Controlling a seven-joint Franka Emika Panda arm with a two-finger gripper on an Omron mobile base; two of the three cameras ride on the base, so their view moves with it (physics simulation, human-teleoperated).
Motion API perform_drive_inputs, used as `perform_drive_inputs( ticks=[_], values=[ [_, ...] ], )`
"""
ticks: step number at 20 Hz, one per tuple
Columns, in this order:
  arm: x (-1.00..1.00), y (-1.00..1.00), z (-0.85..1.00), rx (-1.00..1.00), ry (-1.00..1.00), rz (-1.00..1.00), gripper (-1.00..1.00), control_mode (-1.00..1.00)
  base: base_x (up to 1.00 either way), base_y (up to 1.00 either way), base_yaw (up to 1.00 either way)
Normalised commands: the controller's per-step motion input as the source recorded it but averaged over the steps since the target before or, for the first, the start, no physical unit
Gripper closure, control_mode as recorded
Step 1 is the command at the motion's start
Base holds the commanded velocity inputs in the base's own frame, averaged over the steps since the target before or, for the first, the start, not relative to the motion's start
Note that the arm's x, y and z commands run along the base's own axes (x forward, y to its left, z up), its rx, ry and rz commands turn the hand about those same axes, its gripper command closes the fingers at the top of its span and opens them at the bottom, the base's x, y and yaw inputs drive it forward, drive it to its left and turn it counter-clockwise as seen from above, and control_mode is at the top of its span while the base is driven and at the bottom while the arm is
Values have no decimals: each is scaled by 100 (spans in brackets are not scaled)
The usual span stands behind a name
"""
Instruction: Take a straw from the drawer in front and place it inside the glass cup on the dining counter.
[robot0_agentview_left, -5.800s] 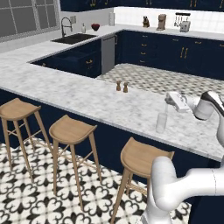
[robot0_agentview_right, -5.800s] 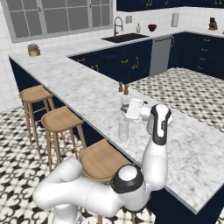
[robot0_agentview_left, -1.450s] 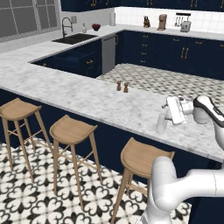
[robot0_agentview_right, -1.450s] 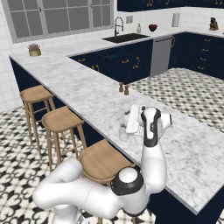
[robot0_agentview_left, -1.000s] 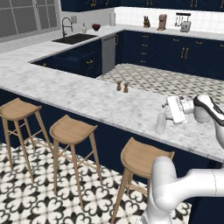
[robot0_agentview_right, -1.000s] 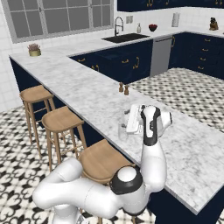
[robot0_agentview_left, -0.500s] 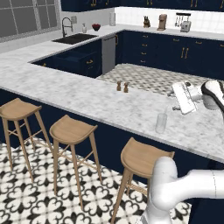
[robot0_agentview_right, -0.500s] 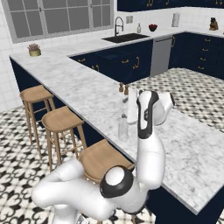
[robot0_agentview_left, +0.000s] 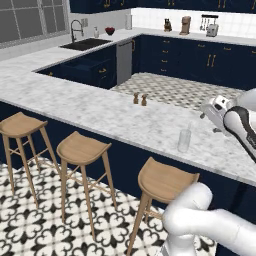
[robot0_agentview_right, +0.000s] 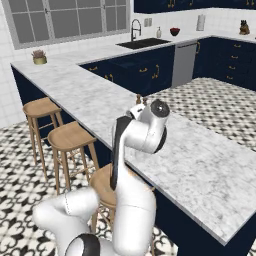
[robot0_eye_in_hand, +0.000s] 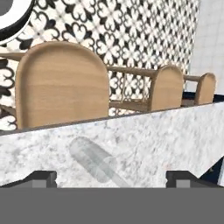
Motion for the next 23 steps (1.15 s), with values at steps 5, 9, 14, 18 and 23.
perform_drive_inputs(
  ticks=[5, 9, 14, 18, 23],
  values=[
    [-90, 100, -94, -68, -40, 0, -100, -100, 0, 0, 0],
    [-50, 100, -91, -50, -17, 1, -100, -100, 0, 0, 0],
    [-6, 100, -46, -34, 2, 0, -100, -100, 0, 0, 0],
    [0, 100, -26, -30, 10, 0, -100, -100, 0, 0, 0],
    [0, 96, -18, -29, 6, 0, -100, -100, 0, 0, 0]
  ],
)
